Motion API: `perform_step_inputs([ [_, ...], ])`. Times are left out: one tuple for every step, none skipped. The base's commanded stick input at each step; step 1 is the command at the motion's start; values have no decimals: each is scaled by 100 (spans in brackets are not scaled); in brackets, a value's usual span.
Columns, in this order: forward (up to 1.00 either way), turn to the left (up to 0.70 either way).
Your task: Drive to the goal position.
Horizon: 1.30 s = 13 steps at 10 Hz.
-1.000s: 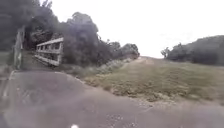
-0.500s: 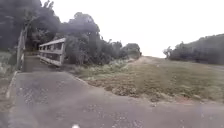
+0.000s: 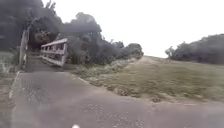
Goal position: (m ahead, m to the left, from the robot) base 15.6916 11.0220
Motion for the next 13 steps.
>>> perform_step_inputs([
  [0, 3],
  [0, 0],
  [0, 0],
  [0, 0],
  [0, 14],
  [0, 60],
  [0, 60],
  [0, 60],
  [0, 60],
  [0, 60],
  [0, 60],
  [0, 60],
  [0, 60],
])
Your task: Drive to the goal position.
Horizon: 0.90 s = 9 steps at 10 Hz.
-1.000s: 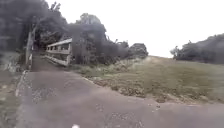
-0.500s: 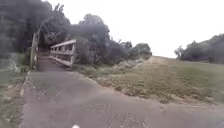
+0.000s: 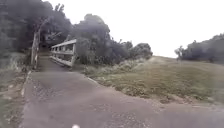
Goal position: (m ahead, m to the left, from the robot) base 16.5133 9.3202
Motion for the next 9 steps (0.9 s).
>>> perform_step_inputs([
  [0, 60],
  [0, 60],
  [0, 60],
  [0, 60],
  [0, 60],
  [0, 60],
  [0, 60],
  [0, 60],
  [0, 60],
])
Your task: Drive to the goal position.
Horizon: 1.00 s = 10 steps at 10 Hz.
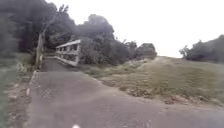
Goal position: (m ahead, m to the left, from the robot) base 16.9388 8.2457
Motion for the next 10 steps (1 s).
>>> perform_step_inputs([
  [0, 60],
  [0, 60],
  [0, 60],
  [0, 0],
  [0, 0],
  [0, 0],
  [0, 0],
  [0, 0],
  [0, 0],
  [0, 21],
])
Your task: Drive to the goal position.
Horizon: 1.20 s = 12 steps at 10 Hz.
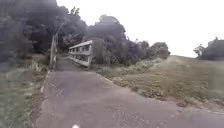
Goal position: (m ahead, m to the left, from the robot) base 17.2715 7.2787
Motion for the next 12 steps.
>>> perform_step_inputs([
  [0, 60],
  [0, 60],
  [0, 60],
  [0, 60],
  [0, 60],
  [0, 60],
  [0, 60],
  [0, 60],
  [0, 57],
  [0, 48],
  [0, 16],
  [0, 15],
])
